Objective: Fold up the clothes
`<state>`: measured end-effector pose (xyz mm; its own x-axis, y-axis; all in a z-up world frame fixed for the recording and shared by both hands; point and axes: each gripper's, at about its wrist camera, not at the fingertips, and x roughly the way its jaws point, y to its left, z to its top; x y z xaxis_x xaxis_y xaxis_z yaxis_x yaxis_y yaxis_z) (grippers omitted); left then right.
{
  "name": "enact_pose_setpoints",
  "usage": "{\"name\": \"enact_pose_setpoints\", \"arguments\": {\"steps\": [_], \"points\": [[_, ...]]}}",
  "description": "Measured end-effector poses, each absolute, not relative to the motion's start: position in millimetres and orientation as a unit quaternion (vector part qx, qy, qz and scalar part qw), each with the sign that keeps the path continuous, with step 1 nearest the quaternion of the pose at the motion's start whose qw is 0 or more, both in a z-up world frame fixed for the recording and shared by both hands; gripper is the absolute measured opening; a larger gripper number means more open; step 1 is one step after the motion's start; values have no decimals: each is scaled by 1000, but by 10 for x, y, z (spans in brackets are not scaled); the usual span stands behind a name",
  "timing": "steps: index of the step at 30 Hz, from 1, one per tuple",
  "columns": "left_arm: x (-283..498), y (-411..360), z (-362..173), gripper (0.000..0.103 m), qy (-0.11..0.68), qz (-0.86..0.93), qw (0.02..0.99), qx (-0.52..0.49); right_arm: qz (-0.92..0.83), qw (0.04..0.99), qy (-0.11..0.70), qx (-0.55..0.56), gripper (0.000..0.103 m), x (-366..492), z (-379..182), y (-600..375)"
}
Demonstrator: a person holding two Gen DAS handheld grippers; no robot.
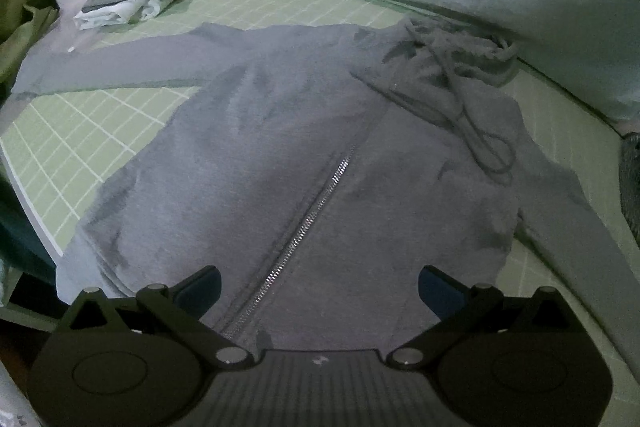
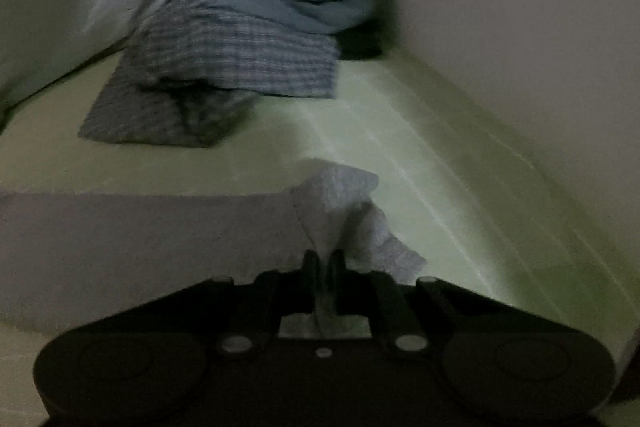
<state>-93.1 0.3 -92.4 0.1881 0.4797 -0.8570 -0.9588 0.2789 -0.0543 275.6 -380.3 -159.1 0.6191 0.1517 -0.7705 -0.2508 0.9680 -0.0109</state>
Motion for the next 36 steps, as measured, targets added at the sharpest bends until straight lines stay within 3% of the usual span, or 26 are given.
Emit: {"name": "enact_pose_setpoints", "arguments": {"steps": [2, 6, 7, 17, 18, 20, 21, 29, 30, 31, 33, 35, 36], "points": [[-981, 20, -903, 103, 379, 513, 703, -314, 105, 898, 421, -69, 13, 2734, -1577, -3807], [-1130, 82, -847, 103, 370, 522, 699, -319, 70, 913, 399, -38, 45, 2686, -1484, -3920], [-1156, 95, -837, 103, 368, 524, 698, -320, 63, 917, 394, -12, 49, 2677, -1460, -3993], [-1073, 74, -844, 103, 376, 517, 704, -309, 62, 900, 429, 46, 50, 2824, -1625, -4231], [-1057, 66, -850, 103, 377, 516, 704, -308, 64, 901, 427, 48, 47, 2815, -1635, -4235], [-1049, 71, -864, 103, 379, 517, 702, -310, 57, 903, 423, 47, 23, 2802, -1647, -4256], [-1049, 75, -871, 103, 380, 517, 701, -311, 49, 904, 422, 40, 0, 2797, -1654, -4277], [-1299, 195, -792, 103, 367, 536, 693, -313, -13, 904, 428, 16, 2, 2843, -1642, -4489], [-1358, 222, -776, 103, 365, 539, 692, -312, -10, 905, 425, 14, 9, 2826, -1619, -4464], [-1417, 249, -760, 103, 362, 542, 691, -312, -4, 907, 421, 9, 30, 2801, -1600, -4407], [-1545, 315, -737, 103, 358, 549, 688, -312, 8, 913, 408, -9, 56, 2712, -1560, -4205], [-1699, 429, -739, 103, 355, 554, 684, -315, 20, 919, 393, -25, 67, 2602, -1505, -3975], [-1782, 504, -744, 103, 352, 555, 683, -319, 28, 922, 386, -29, 83, 2532, -1463, -3845]]}}
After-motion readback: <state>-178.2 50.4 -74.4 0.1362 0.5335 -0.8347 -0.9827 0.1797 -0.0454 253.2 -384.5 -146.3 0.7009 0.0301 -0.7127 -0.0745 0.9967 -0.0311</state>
